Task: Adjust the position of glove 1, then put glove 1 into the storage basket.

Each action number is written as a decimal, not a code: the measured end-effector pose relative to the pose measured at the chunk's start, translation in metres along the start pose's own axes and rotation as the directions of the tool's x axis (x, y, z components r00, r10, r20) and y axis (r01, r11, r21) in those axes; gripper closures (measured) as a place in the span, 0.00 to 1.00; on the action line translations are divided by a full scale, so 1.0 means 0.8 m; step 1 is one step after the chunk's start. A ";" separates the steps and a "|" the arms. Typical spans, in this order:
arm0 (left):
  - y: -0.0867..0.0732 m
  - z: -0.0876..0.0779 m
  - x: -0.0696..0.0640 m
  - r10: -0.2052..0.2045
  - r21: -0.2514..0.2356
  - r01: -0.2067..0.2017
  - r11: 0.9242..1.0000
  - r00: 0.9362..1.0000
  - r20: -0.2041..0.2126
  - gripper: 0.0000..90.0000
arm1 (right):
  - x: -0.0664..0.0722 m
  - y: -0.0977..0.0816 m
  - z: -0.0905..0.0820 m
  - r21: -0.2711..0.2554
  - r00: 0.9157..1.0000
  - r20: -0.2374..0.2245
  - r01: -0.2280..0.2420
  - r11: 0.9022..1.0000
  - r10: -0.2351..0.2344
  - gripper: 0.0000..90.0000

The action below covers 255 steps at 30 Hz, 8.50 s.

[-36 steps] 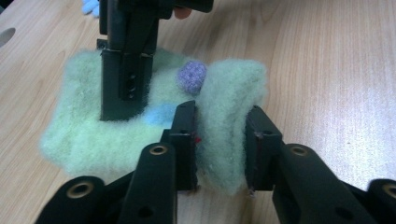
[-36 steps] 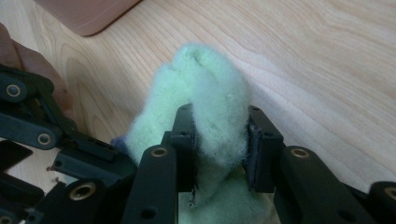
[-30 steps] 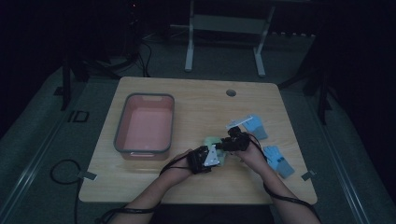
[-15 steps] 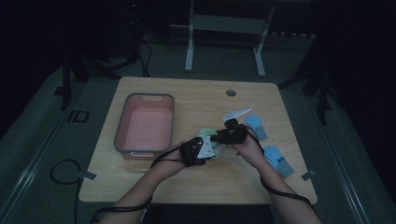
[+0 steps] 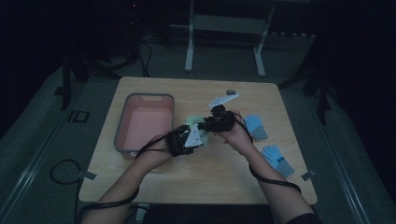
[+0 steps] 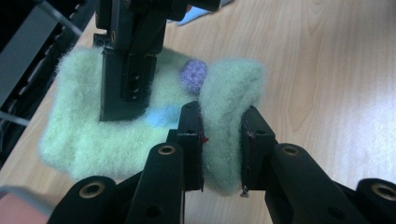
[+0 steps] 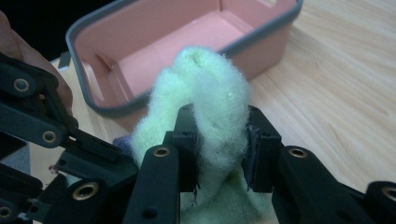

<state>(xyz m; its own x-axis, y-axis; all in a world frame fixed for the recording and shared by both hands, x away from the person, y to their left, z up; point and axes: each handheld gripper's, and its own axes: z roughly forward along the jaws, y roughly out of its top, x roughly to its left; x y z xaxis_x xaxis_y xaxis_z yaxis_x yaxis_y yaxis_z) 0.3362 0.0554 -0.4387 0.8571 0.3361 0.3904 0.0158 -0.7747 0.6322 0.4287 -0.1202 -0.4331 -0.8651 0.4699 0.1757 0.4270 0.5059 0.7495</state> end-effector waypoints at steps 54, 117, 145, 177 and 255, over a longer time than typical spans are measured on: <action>-0.169 -0.015 0.092 -0.107 0.292 0.069 0.954 0.988 0.115 0.81 | 0.040 0.091 0.205 0.148 0.998 -0.055 0.051 0.988 -0.044 0.65; -0.044 -0.002 -0.008 -0.320 -0.101 0.330 0.939 0.942 0.105 0.01 | -0.028 -0.072 -0.026 -0.037 0.998 0.018 0.056 0.998 -0.055 0.28; -0.064 0.073 -0.078 -0.290 -0.062 0.313 0.948 0.926 0.240 0.01 | -0.090 -0.179 -0.109 -0.035 0.964 0.260 -0.048 0.998 0.055 0.53; -0.095 0.066 -0.098 -0.329 -0.112 0.355 0.928 0.924 0.197 0.01 | -0.221 -0.193 -0.081 0.060 0.899 0.420 -0.166 0.984 0.126 0.66; -0.098 0.064 -0.099 -0.311 -0.140 0.332 0.933 0.938 0.152 0.01 | 0.019 -0.177 0.016 -0.175 0.762 0.520 -0.346 0.922 0.385 0.95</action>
<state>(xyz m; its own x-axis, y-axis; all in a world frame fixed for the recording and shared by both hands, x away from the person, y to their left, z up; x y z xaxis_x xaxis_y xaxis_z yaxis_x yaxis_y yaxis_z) 0.2931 0.0621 -0.5534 0.8776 0.4746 0.0680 0.2271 -0.5363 0.8129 0.3584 -0.1753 -0.5448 -0.3580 0.9293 0.0905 0.6470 0.1770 0.7417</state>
